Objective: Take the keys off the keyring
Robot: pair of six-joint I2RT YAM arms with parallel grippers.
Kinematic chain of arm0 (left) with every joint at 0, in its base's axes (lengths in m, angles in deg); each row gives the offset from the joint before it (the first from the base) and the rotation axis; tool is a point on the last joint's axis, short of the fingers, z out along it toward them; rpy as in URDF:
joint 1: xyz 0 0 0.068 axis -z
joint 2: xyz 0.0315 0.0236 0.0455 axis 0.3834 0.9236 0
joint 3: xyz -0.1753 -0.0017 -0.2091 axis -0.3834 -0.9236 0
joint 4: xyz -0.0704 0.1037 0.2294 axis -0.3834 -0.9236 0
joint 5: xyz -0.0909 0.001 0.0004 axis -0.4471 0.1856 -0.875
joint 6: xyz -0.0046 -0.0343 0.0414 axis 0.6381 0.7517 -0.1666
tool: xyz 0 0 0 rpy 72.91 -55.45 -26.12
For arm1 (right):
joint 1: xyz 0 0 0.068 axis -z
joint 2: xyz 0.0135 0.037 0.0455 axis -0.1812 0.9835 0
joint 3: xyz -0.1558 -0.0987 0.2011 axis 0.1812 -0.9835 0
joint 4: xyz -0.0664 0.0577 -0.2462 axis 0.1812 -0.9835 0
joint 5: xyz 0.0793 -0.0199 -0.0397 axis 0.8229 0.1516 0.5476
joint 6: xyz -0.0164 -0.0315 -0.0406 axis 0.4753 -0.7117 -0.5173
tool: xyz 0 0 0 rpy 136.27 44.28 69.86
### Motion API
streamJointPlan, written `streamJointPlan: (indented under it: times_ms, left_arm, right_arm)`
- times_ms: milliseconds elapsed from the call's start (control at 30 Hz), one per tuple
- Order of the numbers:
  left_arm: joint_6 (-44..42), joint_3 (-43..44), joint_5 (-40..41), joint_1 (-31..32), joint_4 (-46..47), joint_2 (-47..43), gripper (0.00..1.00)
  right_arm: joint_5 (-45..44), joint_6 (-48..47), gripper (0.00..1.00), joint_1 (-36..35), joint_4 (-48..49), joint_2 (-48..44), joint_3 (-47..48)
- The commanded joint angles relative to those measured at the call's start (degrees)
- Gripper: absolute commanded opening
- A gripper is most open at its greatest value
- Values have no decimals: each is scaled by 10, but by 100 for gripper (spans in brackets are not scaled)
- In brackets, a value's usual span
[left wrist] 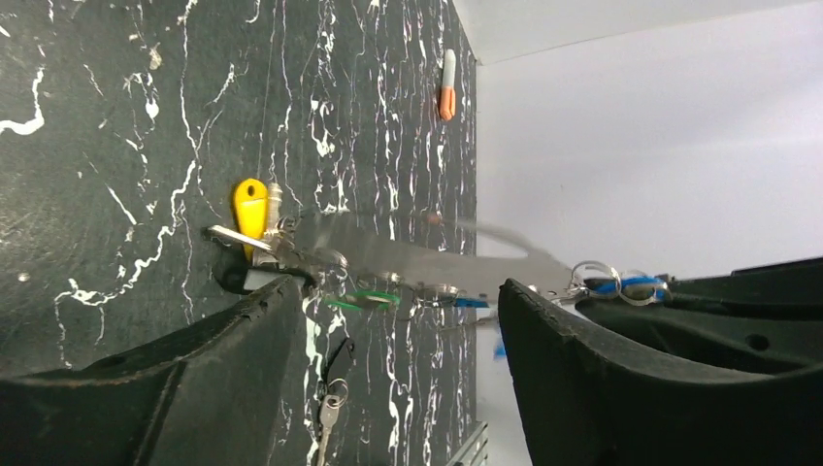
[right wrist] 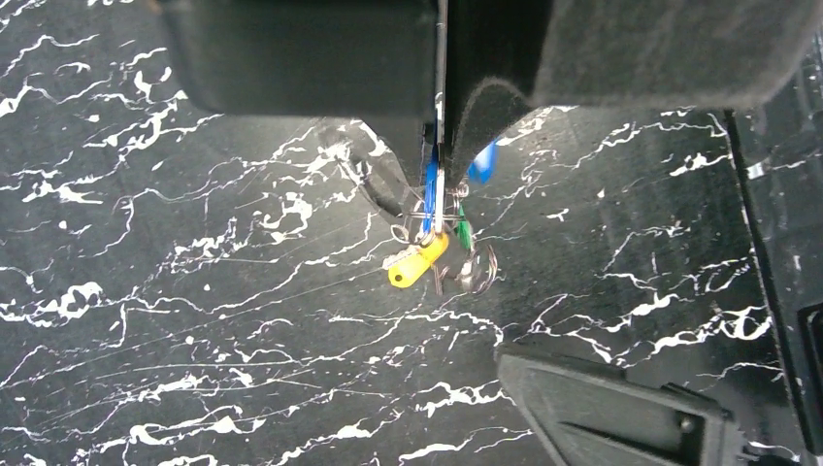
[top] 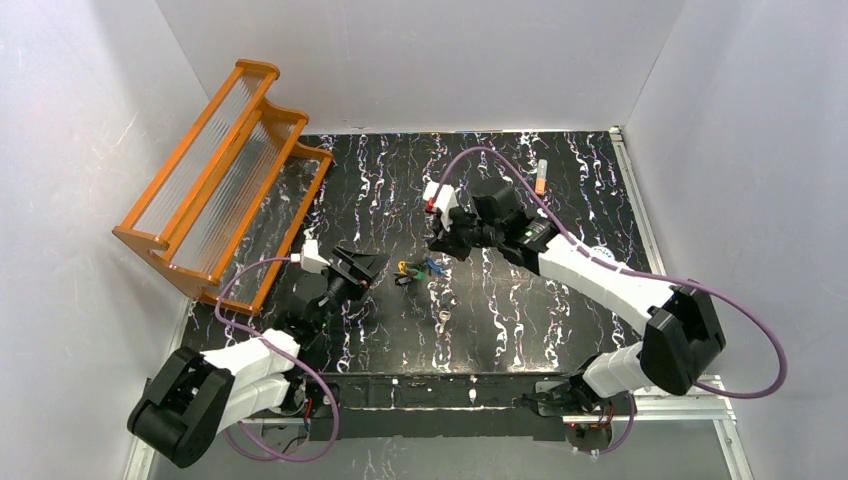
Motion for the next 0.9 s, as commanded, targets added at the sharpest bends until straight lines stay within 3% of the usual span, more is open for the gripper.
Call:
streamJointPlan:
  times_ms: [0, 133, 433, 600, 867]
  left_arm:
    - [-33, 3, 15, -5, -17, -33, 74]
    - [-113, 49, -10, -7, -71, -55, 73]
    - [-383, 221, -124, -8, -217, -33, 62]
    - [-437, 226, -168, -8, -196, -14, 63]
    - [-574, 264, -271, -8, -212, 12, 72]
  right_arm:
    - [9, -57, 1, 4, -38, 34, 65]
    - [17, -88, 1, 4, -64, 53, 96]
    - [8, -146, 1, 4, -140, 70, 159]
    - [4, -147, 1, 4, -148, 70, 167]
    - [6, -149, 1, 3, -147, 57, 158]
